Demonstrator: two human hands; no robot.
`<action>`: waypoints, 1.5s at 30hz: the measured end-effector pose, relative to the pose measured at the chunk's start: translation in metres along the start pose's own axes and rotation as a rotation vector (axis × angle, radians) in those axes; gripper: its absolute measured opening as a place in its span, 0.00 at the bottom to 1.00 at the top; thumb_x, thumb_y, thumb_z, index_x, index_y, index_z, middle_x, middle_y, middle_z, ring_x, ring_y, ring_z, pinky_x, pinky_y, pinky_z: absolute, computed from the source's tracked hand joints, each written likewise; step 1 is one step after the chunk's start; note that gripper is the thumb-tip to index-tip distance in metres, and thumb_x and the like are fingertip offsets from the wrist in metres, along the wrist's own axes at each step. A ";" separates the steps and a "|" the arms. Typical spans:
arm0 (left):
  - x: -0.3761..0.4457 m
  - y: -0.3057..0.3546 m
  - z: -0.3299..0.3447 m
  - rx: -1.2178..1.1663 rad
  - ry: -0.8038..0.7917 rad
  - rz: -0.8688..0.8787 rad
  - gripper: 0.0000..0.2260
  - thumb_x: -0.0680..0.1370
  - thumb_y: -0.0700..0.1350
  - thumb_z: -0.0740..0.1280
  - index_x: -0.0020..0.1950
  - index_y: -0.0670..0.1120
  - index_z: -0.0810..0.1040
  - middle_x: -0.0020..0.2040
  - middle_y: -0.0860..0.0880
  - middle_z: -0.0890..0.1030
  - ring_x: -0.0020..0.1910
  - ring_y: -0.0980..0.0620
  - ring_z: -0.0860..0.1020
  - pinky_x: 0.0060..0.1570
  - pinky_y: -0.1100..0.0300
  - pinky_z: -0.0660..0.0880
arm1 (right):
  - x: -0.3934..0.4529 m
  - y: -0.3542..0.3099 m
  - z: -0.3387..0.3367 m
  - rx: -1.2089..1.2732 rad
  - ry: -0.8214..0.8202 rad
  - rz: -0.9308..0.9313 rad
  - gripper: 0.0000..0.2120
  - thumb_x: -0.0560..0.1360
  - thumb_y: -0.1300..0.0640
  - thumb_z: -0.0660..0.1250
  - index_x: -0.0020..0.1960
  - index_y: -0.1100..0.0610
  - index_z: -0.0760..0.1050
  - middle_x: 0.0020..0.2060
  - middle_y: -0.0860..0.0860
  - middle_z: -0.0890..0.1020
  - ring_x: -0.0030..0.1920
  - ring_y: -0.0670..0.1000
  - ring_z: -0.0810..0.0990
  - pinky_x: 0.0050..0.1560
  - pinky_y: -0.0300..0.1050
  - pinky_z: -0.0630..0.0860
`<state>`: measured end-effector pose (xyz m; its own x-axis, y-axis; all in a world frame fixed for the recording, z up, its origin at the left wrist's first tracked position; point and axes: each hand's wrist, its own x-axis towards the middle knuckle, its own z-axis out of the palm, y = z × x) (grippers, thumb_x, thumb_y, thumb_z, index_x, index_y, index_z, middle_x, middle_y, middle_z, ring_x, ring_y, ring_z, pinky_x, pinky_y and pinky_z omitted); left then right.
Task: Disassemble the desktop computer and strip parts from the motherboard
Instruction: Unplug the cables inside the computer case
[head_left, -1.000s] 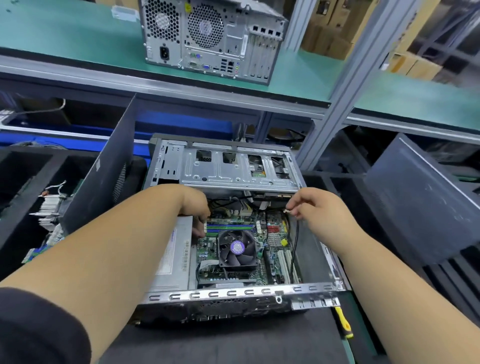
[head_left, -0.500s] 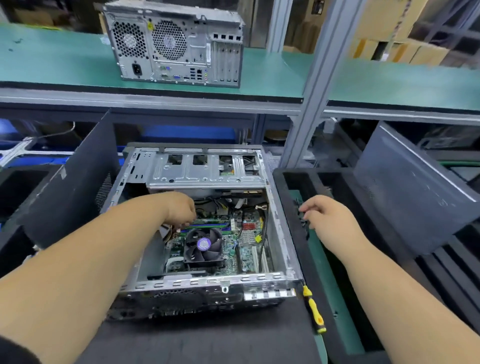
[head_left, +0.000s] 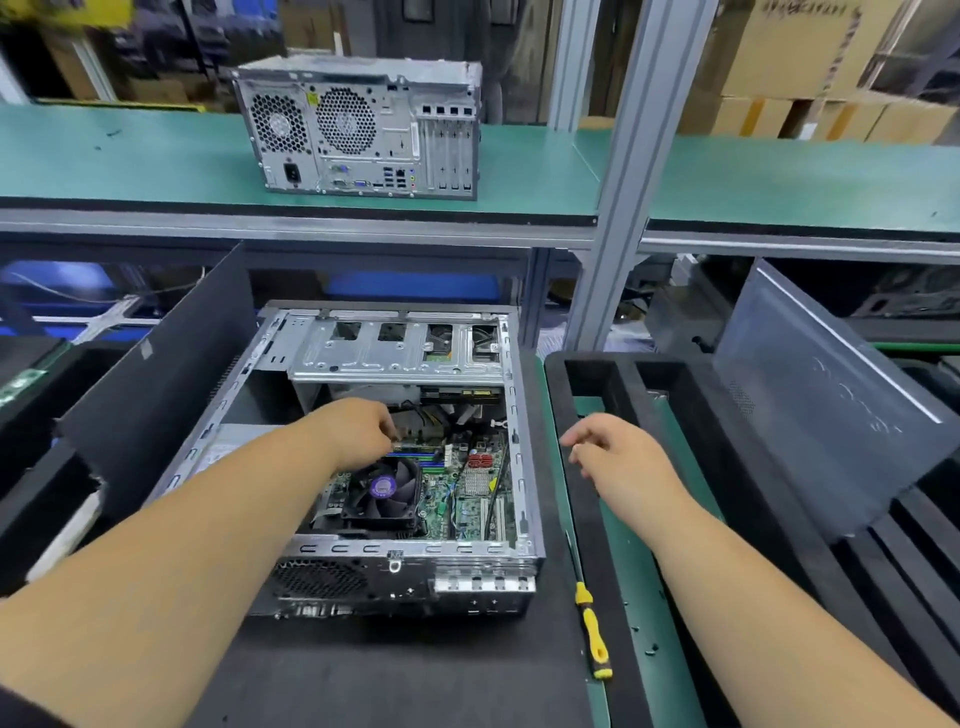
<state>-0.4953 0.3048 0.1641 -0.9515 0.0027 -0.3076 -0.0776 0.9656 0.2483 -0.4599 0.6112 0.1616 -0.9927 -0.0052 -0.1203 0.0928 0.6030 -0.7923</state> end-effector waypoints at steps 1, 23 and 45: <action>-0.001 -0.004 -0.002 0.004 0.006 -0.005 0.12 0.77 0.43 0.63 0.59 0.50 0.79 0.60 0.50 0.79 0.56 0.50 0.76 0.57 0.58 0.73 | 0.001 -0.008 0.002 0.003 0.000 -0.033 0.13 0.75 0.58 0.62 0.43 0.39 0.78 0.37 0.46 0.81 0.31 0.46 0.75 0.29 0.41 0.73; 0.026 -0.044 -0.013 0.008 -0.082 0.289 0.17 0.76 0.43 0.61 0.62 0.53 0.77 0.62 0.53 0.78 0.57 0.50 0.76 0.54 0.58 0.74 | 0.068 -0.088 0.144 -0.418 -0.345 0.093 0.11 0.79 0.60 0.60 0.58 0.54 0.78 0.41 0.48 0.77 0.35 0.47 0.73 0.30 0.39 0.68; 0.105 -0.007 0.032 0.135 -0.244 0.078 0.10 0.78 0.43 0.63 0.59 0.46 0.77 0.61 0.45 0.76 0.57 0.43 0.74 0.58 0.50 0.70 | 0.138 -0.051 0.191 -0.996 -0.294 0.073 0.13 0.79 0.64 0.63 0.62 0.62 0.78 0.59 0.59 0.80 0.59 0.60 0.79 0.52 0.53 0.75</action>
<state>-0.5846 0.3071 0.1007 -0.8523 0.1251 -0.5079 0.0489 0.9858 0.1607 -0.5865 0.4270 0.0712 -0.9171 -0.0558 -0.3949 -0.0859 0.9945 0.0591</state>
